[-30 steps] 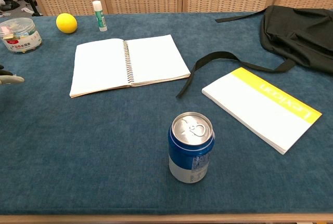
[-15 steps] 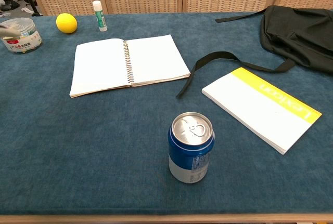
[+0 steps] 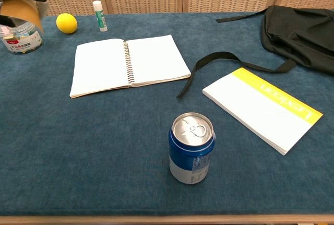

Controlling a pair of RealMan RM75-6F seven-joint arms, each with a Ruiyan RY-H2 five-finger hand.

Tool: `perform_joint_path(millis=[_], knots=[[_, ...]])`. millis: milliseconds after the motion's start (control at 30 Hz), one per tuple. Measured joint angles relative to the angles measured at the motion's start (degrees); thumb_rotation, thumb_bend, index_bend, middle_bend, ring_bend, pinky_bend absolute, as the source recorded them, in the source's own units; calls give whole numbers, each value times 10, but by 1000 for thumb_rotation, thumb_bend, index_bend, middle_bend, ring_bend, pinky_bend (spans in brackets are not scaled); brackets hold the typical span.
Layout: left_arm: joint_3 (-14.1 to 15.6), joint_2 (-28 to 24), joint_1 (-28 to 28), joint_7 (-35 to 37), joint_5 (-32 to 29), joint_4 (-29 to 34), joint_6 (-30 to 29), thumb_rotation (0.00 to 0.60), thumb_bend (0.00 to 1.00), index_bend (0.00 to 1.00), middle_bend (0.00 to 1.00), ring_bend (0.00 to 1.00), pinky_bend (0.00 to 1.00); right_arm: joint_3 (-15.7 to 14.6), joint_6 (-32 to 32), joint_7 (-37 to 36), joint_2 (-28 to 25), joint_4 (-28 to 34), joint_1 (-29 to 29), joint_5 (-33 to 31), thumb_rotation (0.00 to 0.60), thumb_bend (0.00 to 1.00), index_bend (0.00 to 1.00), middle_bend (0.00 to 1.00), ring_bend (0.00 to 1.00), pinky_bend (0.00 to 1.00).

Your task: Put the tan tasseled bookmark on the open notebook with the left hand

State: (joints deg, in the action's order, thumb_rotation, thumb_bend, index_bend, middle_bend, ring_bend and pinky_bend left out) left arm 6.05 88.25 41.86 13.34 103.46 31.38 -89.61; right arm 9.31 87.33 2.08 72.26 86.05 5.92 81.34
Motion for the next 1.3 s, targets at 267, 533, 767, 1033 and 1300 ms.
perform_joint_path(millis=[267, 533, 767, 1033, 1300], knots=[[-20, 49, 107, -21, 7, 25, 121, 600, 583, 893, 0, 0, 0, 6, -27, -9, 1, -12, 5, -30, 600, 2, 154, 0, 0, 45], [-21, 144, 197, -8, 13, -79, 242, 600, 564, 893, 0, 0, 0, 16, -57, -17, 2, -30, 10, -67, 600, 2, 154, 0, 0, 40], [-12, 215, 237, 24, 8, -166, 307, 600, 501, 820, 0, 0, 0, 21, -72, -22, 1, -42, 14, -84, 600, 3, 154, 0, 0, 26], [2, 240, 249, 42, -2, -189, 398, 600, 377, 312, 0, 0, 0, 22, -81, -22, 2, -49, 15, -93, 600, 3, 154, 0, 0, 26], [25, 207, 230, 62, 1, -169, 361, 600, 255, 74, 0, 0, 0, 20, -74, -23, -2, -40, 14, -85, 600, 6, 154, 0, 0, 26]])
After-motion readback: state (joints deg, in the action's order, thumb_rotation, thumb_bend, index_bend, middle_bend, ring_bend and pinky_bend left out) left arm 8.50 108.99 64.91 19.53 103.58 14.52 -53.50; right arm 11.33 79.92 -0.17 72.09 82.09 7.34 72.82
